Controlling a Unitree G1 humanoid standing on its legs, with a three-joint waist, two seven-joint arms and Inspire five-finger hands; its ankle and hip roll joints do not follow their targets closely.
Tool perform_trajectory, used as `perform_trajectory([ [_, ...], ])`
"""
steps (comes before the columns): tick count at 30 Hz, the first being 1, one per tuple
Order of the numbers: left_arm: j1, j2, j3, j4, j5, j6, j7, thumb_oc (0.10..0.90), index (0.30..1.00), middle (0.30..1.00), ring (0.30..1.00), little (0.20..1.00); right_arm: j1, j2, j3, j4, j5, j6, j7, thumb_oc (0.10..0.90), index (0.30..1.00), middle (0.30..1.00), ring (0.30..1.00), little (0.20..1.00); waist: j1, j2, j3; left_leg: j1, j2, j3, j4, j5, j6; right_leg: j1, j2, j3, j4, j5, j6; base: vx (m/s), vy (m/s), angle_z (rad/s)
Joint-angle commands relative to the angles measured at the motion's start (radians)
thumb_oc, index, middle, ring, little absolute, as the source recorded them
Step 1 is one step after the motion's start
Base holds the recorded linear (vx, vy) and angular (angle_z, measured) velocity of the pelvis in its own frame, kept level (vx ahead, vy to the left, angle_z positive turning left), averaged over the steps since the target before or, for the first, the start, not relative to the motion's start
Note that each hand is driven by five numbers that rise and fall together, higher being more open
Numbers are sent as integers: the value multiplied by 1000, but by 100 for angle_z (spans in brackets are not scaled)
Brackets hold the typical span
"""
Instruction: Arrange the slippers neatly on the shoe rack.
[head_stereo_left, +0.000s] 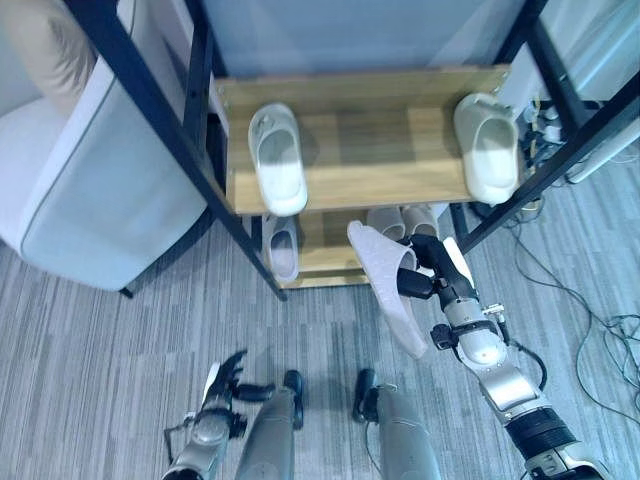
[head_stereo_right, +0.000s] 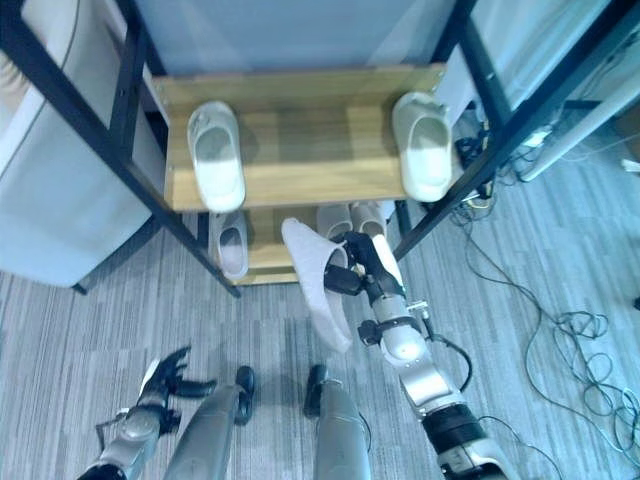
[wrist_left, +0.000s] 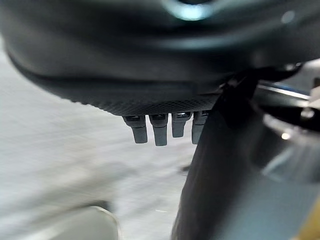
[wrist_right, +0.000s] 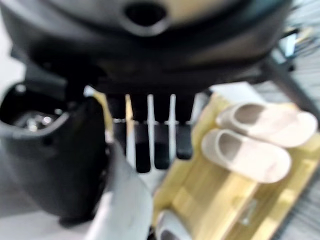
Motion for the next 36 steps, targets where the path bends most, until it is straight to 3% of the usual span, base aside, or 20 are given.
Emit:
perform_trajectory([
  [1,9,-24,-32,-38,-24,-71,28,800,900,900,900,900,-30,3,-8,-164,-11,-87,-62,400,300,300,300,300,8,-17,-52,-18,8,6,81,-97,15,19,-39,24,4,-56,57,-162,-43,10],
  [2,-3,-6,-82,-179,-29,-89,14,800,900,900,900,900,-82,-18,-5,-198,-44,-84,-83,400,300,300,300,300,10,0,-39,-160,1,-7,240,-172,21,-121,-37,43,153,-137,43,-66,-31,16],
  [4,-9,16,-107,-256,-10,-102,13,800,900,900,900,900,-115,-42,-6,-193,-87,-80,-99,400,300,300,300,300,15,8,-47,-246,2,-16,318,-204,28,-205,-42,54,228,-170,35,-130,-40,17],
  [5,-22,46,-144,-364,5,-115,11,800,900,900,900,900,-210,-73,17,-133,-157,-59,-146,400,300,300,300,300,31,20,-65,-388,3,-29,450,-249,43,-350,-50,73,363,-218,17,-139,-31,8],
  [6,-29,59,-153,-419,13,-110,10,800,900,900,900,900,-256,-80,25,-114,-170,-49,-166,400,300,300,300,300,36,24,-74,-465,3,-33,531,-277,51,-427,-51,88,446,-247,8,-70,6,-10],
  [12,-55,114,-179,-658,7,-131,68,800,900,900,900,900,-524,-203,86,42,-340,42,-279,400,300,300,300,300,69,47,-74,-789,-19,-58,973,-422,83,-756,-66,123,896,-381,-38,78,8,4],
  [13,-68,147,-180,-753,-18,-139,86,800,900,900,900,900,-670,-226,136,166,-306,66,-309,400,300,300,300,300,80,54,-59,-870,-29,-74,1118,-481,83,-841,-76,148,1047,-431,-39,148,55,25],
  [16,-76,196,-189,-859,-3,-159,133,800,900,900,900,900,-809,-230,183,315,-212,65,-354,400,300,300,300,300,104,70,-13,-939,-43,-96,1303,-544,82,-905,-80,197,1244,-479,-36,149,61,14],
  [20,-84,247,-194,-971,64,-187,244,800,900,900,900,900,-942,-268,235,329,-161,51,-389,400,300,300,300,300,125,78,65,-961,-52,-117,1511,-627,78,-934,-78,256,1448,-522,-22,142,31,-5],
  [24,-57,316,-245,-1079,85,-222,275,800,900,900,900,900,-1092,-284,318,474,-49,14,-413,400,300,300,300,300,135,90,112,-961,-48,-113,1611,-660,73,-929,-101,309,1549,-527,-6,72,38,0],
  [30,15,351,-258,-1115,57,-252,299,800,900,900,900,900,-1167,-319,410,601,28,-18,-411,400,300,300,300,300,156,88,113,-961,-42,-99,1570,-645,79,-929,-121,315,1514,-497,-8,16,30,3],
  [36,84,365,-293,-1136,-14,-286,266,800,900,900,900,900,-1257,-374,499,767,117,-54,-387,400,300,300,300,300,209,86,113,-961,-48,-105,1540,-641,83,-926,-143,322,1497,-496,-8,-25,32,5],
])
